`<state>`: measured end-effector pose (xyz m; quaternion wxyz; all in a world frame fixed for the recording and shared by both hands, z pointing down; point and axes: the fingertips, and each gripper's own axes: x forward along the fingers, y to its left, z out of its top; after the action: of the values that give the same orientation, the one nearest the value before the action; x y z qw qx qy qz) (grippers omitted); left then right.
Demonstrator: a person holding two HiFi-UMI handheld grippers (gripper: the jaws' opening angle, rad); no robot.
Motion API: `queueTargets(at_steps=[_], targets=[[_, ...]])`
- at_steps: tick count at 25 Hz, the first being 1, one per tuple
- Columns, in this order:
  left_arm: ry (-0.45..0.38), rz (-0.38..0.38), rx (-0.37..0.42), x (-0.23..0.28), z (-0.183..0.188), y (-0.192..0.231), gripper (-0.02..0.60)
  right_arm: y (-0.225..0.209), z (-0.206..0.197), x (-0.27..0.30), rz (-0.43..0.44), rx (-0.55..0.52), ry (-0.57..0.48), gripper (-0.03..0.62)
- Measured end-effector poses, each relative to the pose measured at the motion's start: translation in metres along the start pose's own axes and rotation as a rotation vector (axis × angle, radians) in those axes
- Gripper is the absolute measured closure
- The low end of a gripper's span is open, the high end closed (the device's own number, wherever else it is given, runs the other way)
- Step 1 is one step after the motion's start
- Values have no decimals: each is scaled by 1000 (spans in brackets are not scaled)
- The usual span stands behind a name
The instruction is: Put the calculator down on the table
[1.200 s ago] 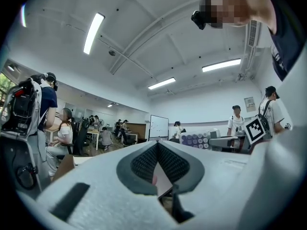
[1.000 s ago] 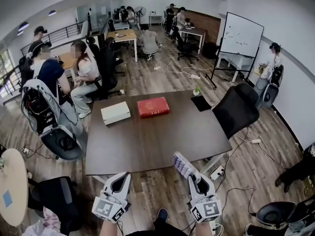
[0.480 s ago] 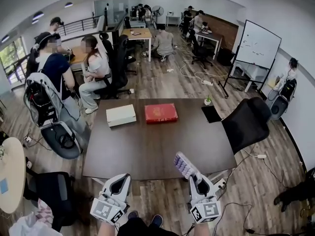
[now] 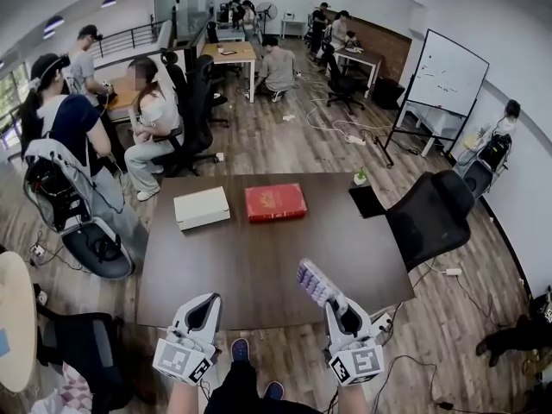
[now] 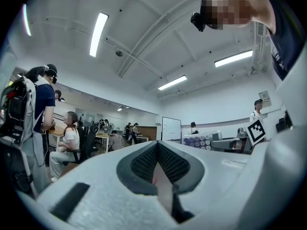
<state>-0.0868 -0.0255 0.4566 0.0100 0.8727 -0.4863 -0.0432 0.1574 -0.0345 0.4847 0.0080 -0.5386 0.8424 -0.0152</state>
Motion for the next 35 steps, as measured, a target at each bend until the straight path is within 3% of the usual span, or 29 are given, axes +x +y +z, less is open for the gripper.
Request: queueTargets(at_steps=[11,17,26,35], targets=[[-21,-18,27,78,20,102,586,-8,17,111,-27,-8,-25,479],[-22,-65,29,114,18,139,586,-15,13,158,-76,-8,-24,479],[-13,-99,10,166,10,161,586,-37,6,201,-96,-15,5,479],[-12,-47,12,208,-4,169,586,-72,-3,248,-27,-19,22,479]])
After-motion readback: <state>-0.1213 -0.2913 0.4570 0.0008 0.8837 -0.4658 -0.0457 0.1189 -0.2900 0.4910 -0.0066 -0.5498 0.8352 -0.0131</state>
